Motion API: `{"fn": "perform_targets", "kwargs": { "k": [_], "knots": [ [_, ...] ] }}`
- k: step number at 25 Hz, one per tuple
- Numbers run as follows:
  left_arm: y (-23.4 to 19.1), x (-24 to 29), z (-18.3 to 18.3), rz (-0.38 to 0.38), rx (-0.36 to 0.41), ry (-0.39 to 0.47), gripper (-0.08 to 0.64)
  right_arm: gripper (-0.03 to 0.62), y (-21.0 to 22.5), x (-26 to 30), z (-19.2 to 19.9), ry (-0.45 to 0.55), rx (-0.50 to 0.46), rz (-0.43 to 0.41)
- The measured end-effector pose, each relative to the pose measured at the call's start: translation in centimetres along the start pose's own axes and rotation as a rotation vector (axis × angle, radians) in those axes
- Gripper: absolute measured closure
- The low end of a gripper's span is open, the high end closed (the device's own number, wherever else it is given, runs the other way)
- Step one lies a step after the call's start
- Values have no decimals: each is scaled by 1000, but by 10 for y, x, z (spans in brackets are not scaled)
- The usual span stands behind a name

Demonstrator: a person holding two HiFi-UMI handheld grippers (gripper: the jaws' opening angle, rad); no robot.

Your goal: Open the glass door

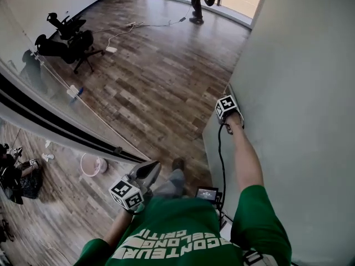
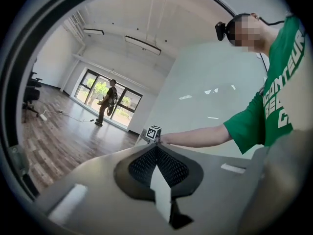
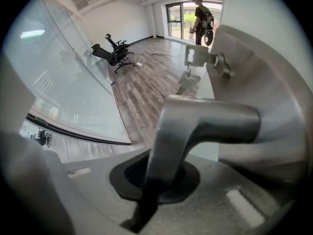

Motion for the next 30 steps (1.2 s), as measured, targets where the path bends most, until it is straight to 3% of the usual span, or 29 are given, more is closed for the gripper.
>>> {"fn": "perform_targets", "kwargs": {
  "k": [12,30],
  "knots": [
    [-26,103,-11,148,9,-48,543,600,92,-5,16,20,112,39],
    [-69,226,-44,268,-37,-53,543,600,211,-23,59,33,275,57]
  ]
}}
Point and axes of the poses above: the fingertips, and each gripper's own axes: x forward along the fingers, y to its right, z out of its underside, the point moved 4 cm from there along -x, backward along the fingers, and after that the axes turned 3 degrees about x, right-handed, at the moved point
